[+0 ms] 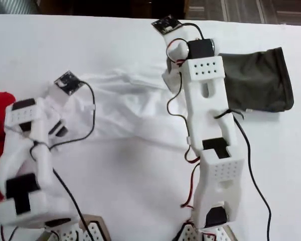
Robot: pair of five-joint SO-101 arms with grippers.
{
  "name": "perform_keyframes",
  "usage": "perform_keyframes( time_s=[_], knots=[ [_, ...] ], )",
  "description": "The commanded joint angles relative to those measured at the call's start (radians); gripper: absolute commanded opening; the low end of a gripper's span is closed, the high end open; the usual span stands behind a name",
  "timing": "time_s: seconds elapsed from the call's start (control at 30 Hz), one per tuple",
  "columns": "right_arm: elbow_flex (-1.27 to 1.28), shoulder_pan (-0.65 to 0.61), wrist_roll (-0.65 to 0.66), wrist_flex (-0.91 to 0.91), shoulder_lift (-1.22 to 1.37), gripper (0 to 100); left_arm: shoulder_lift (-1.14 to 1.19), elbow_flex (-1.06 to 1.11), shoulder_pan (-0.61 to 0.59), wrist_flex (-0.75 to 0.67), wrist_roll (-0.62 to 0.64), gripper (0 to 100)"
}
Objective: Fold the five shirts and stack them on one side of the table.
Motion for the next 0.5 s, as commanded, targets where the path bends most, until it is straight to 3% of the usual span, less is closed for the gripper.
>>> perform_keyframes(
  time_s=[0.0,0.27,0.47],
  knots=[
    [-0.009,-0.008,0.002,0.018,-0.071,20.0,0.087,-0.11,0.002,0.048,-0.011,23],
    [-0.009,-0.008,0.002,0.018,-0.071,20.0,0.155,-0.134,0.038,0.063,-0.063,23],
    [-0.009,-0.008,0.002,0.018,-0.073,20.0,0.157,-0.145,0.064,0.1,-0.063,6]
  ],
)
